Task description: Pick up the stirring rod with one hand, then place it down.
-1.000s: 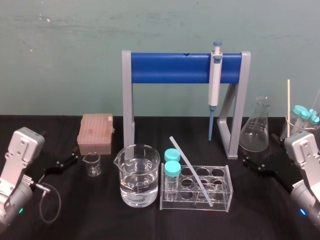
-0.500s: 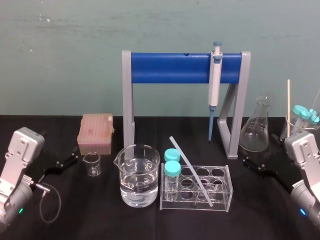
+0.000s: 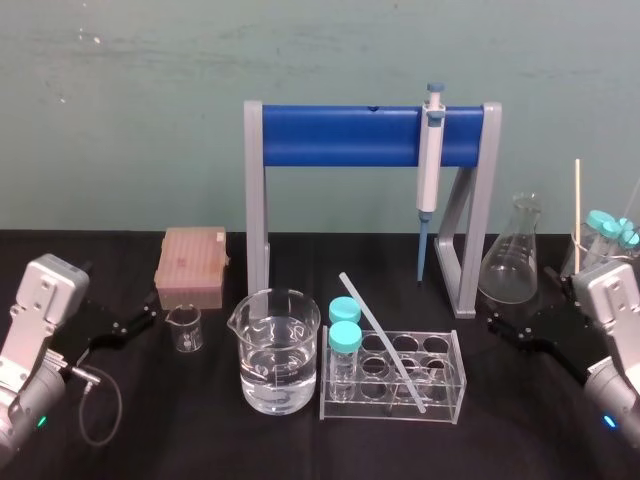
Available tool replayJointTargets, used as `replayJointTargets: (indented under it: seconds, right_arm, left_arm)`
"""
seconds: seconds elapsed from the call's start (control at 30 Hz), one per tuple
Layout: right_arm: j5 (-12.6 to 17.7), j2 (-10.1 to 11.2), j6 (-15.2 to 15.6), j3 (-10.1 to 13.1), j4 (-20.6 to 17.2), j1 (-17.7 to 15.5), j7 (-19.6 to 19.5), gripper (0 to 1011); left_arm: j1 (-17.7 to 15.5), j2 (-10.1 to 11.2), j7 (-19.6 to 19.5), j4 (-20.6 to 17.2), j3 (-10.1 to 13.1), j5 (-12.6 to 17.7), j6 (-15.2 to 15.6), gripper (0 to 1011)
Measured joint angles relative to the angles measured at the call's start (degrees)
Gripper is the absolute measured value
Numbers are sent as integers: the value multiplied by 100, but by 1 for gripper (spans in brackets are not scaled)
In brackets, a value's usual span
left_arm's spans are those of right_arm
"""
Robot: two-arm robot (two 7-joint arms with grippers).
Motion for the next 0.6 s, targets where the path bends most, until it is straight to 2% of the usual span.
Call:
replayJointTargets:
  seconds: [0.17, 0.27, 0.3, 0.4, 0.6]
  right_arm:
    - [609, 105, 103, 200, -118, 7, 779, 1003]
    - [1215, 198, 207, 348, -322, -2, 1553, 1003]
    - [1215, 198, 207, 348, -322, -2, 1553, 1003]
    - [1656, 236, 281, 426, -508, 13, 2232, 1003]
    - [1855, 184, 330, 356, -592, 168, 2895, 1003]
  left_arm:
    - [0, 0, 0, 0, 0, 0, 0, 1000]
    - [0, 0, 0, 0, 0, 0, 0, 1000]
    - [0, 0, 0, 0, 0, 0, 0, 1000]
    - [0, 0, 0, 0, 0, 0, 0, 1000]
    - [0, 0, 0, 0, -1, 0, 0, 1000]
